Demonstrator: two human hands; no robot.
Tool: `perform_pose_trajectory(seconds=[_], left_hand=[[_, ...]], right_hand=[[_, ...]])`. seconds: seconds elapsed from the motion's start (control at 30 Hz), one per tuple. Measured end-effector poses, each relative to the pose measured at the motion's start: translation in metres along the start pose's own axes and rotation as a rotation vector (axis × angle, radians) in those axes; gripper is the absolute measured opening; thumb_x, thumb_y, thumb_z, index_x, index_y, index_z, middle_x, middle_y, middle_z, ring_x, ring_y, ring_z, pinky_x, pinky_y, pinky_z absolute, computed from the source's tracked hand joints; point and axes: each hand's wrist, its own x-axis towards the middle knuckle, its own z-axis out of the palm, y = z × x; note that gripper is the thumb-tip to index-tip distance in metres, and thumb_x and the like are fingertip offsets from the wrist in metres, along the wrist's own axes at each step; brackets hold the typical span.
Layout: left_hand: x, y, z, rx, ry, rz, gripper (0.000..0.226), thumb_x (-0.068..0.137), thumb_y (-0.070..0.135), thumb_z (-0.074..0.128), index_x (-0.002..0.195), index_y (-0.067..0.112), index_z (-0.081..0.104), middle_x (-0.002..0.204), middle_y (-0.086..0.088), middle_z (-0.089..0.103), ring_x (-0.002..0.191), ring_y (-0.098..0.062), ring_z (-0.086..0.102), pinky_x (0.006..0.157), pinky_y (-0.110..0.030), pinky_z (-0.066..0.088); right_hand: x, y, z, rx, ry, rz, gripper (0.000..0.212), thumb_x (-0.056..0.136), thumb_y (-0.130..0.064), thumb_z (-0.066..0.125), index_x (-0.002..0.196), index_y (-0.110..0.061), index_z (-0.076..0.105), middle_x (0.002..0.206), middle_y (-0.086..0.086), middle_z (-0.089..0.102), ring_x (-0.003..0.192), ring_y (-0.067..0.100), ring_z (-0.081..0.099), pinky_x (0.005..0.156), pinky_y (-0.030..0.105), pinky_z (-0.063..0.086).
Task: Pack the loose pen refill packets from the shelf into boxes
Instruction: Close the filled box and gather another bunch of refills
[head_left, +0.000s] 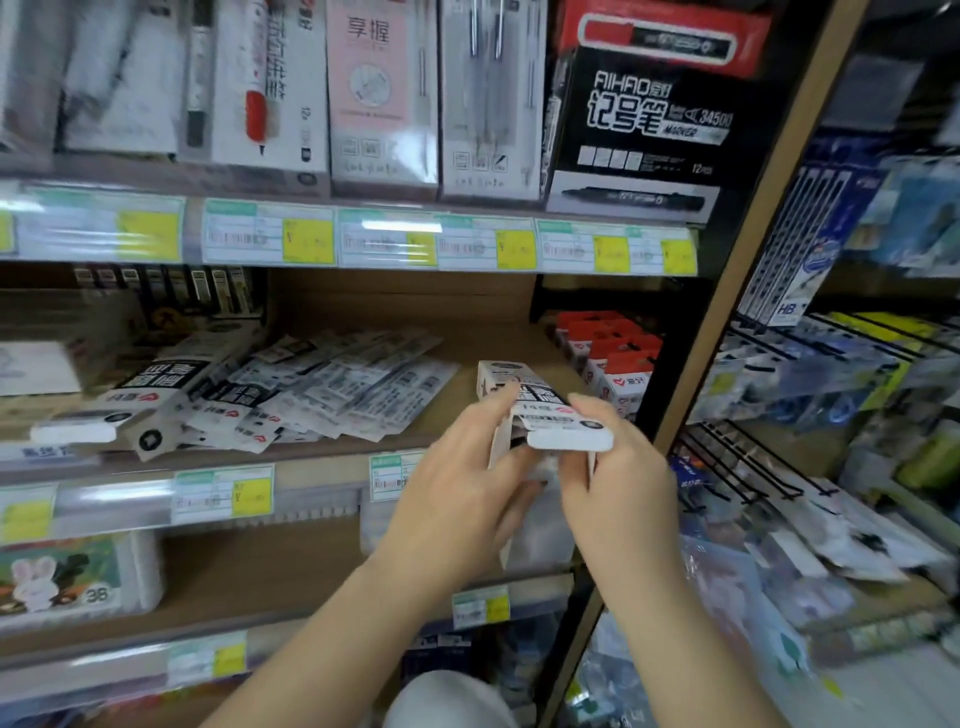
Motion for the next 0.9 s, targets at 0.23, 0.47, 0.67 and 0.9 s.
perform_pose_trajectory(seconds=[0.23, 0.47, 0.67, 0.9], left_hand=[[-0.015, -0.023, -0.006, -0.006, 0.029, -0.047, 0.015, 0.087, 0.023, 0.052, 0.094, 0.011, 0.059, 0.133, -0.017, 0.049, 0.123, -0.024, 0.044, 0.095, -0.026, 0.036], [0.01, -0.092, -0.028, 0.159, 0.012, -0.415, 0.015, 0.084, 0.012, 0.058, 0.096, 0.006, 0.065, 0.117, -0.012, 0.056, 0.09, -0.031, 0.06, 0.074, -0.037, 0.052], [0.019, -0.125, -0.033, 0.207, -0.036, -0.519, 0.02, 0.084, 0.016, 0.061, 0.101, 0.008, 0.067, 0.115, -0.009, 0.059, 0.105, -0.029, 0.054, 0.079, -0.036, 0.048], [0.036, -0.127, -0.018, 0.318, -0.5, -0.624, 0.059, 0.083, 0.06, 0.051, 0.127, 0.021, 0.053, 0.133, -0.004, 0.052, 0.117, -0.026, 0.05, 0.09, -0.035, 0.046]], right_hand=[[0.006, 0.038, 0.053, 0.001, 0.058, 0.123, 0.028, 0.083, -0.002, 0.055, 0.109, -0.014, 0.056, 0.087, 0.009, 0.069, 0.068, 0.032, 0.063, 0.054, 0.022, 0.03], [0.025, 0.048, 0.071, 0.034, 0.093, 0.204, 0.037, 0.086, -0.002, 0.052, 0.122, -0.011, 0.055, 0.092, 0.016, 0.071, 0.078, 0.036, 0.066, 0.062, 0.025, 0.039], [0.031, 0.05, 0.078, 0.023, 0.099, 0.198, 0.044, 0.088, -0.002, 0.051, 0.131, -0.012, 0.05, 0.094, 0.017, 0.07, 0.082, 0.036, 0.066, 0.065, 0.028, 0.045], [0.027, 0.055, 0.069, 0.131, -0.081, 0.249, 0.056, 0.087, -0.018, 0.056, 0.138, -0.024, 0.035, 0.114, 0.005, 0.065, 0.094, 0.026, 0.062, 0.071, 0.034, 0.051]])
